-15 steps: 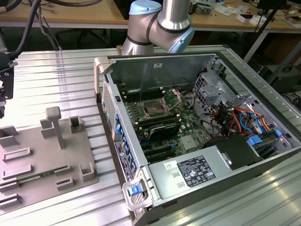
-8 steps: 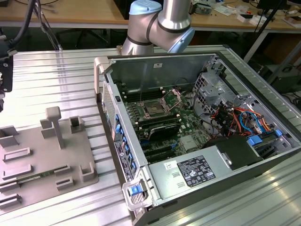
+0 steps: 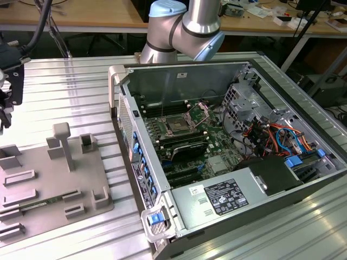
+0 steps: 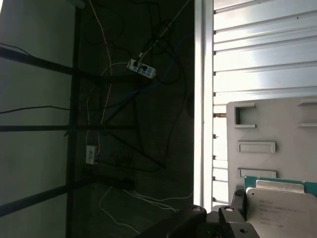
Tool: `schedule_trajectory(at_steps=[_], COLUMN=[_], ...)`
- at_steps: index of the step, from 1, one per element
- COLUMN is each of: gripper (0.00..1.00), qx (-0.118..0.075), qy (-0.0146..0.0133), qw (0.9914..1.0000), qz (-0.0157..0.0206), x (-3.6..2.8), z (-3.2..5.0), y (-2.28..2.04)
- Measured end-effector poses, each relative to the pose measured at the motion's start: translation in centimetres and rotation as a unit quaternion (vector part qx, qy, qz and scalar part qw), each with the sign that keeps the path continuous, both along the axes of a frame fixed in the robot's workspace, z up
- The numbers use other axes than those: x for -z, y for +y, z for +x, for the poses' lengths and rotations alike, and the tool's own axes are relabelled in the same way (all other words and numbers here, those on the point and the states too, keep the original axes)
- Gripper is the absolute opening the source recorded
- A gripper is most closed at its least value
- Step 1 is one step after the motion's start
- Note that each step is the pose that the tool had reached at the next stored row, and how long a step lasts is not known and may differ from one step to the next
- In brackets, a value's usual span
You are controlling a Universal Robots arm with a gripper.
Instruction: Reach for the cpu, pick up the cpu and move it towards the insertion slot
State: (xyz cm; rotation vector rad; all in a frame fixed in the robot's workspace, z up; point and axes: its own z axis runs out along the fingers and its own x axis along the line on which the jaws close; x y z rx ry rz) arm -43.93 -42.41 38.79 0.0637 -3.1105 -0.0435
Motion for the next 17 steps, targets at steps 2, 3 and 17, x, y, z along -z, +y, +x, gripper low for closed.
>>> schedule_trajectory(at_steps=[2,3,17], gripper=[0.55,0.55,0.55], qx=[0.0,0.0,0.0], qy=[0.0,0.0,0.0001], qw=[1.0,1.0,1.0], qz=[0.0,0.0,-0.0002], x=[0.0,0.0,-0.14], z=[0.0,0.0,0.78], y=[0.0,0.0,0.0])
